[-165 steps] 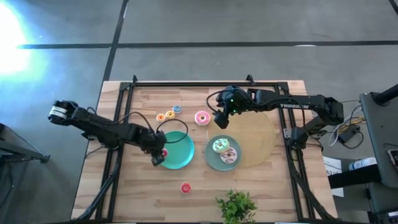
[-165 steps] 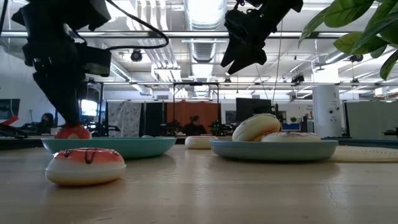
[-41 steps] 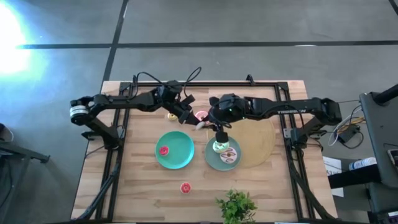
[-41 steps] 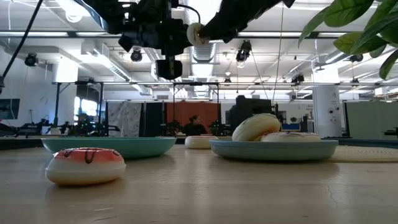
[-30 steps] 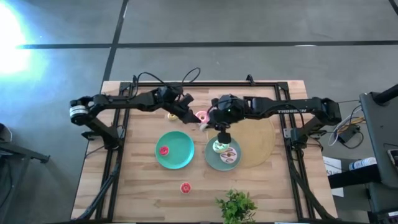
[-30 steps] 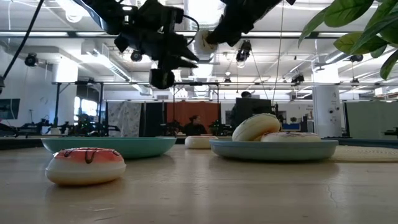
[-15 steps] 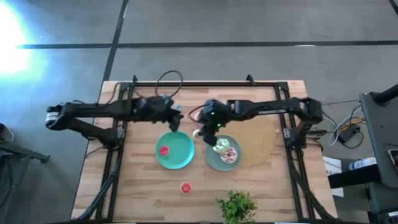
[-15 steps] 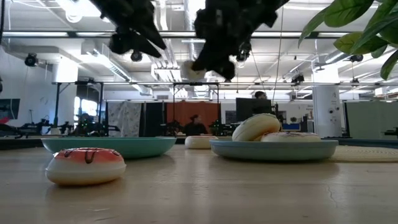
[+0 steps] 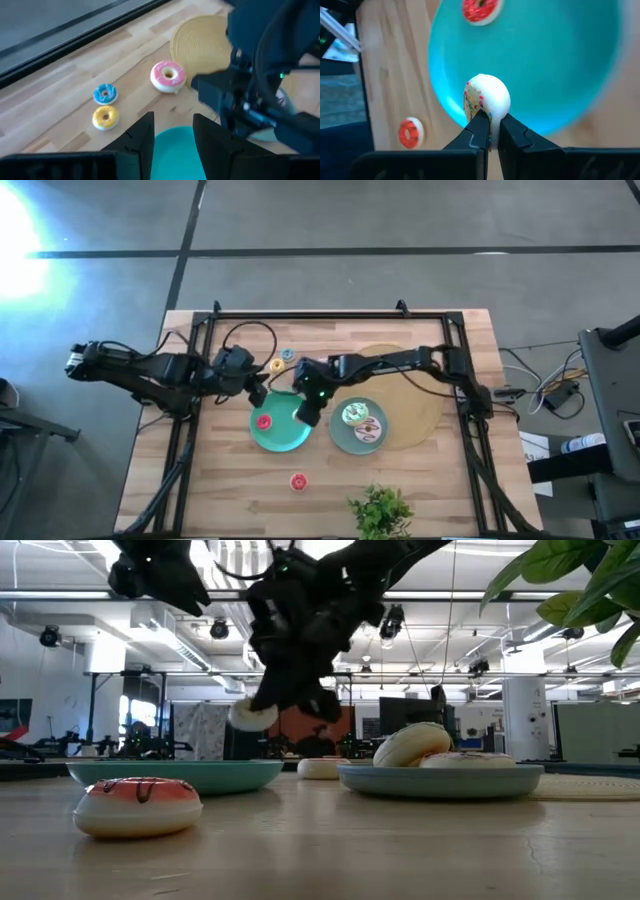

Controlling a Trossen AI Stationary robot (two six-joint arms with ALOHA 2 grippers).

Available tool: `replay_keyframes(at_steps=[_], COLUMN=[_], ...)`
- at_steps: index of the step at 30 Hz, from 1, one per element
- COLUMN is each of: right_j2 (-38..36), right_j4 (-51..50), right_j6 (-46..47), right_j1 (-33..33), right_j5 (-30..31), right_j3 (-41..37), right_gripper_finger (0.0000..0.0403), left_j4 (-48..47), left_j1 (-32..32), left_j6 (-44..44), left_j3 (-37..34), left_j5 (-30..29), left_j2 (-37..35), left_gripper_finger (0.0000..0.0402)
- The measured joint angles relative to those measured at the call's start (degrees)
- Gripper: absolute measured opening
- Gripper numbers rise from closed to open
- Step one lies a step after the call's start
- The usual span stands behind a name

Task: Pick & Place donuts
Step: Put the small white donut on the blue plate, then put the small yellow donut on the blue plate

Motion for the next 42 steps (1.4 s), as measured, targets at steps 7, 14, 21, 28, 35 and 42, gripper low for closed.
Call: replay_keyframes(at_steps=[7,14,21,28,35,42], right_j2=[5.8,5.6,4.6,4.2,-0.8,-7.6], right_j4=[-3.2,-4.8,-6.3,-6.5,-9.7,-15.6], right_j6=[5.0,6.0,4.0,0.9,-5.2,-11.7], right_j1=[2.1,2.2,2.2,2.3,2.2,2.1], right_j5=[-0.2,5.7,10.3,11.4,16.0,27.4], right_j3=[3.9,4.1,4.1,4.0,4.0,4.0], right_gripper_finger=[0.0023,0.0089,0.0158,0.0196,0.0203,0.0203], left_j4=[-1.3,-4.2,-6.9,-8.6,-8.6,-5.7], left_j1=[-0.8,-0.9,-0.9,-0.9,-0.9,1.6], left_j6=[1.4,2.4,2.4,2.3,-1.2,-2.9], left_j3=[0.0,0.0,-0.1,-1.0,-5.4,-10.9], left_j5=[-0.6,-1.2,-3.1,-4.1,-3.9,-3.8], left_j2=[-1.3,-4.0,-7.1,-8.4,-8.7,-8.5], left_gripper_finger=[0.0109,0.0109,0.0110,0.0110,0.0110,0.0110])
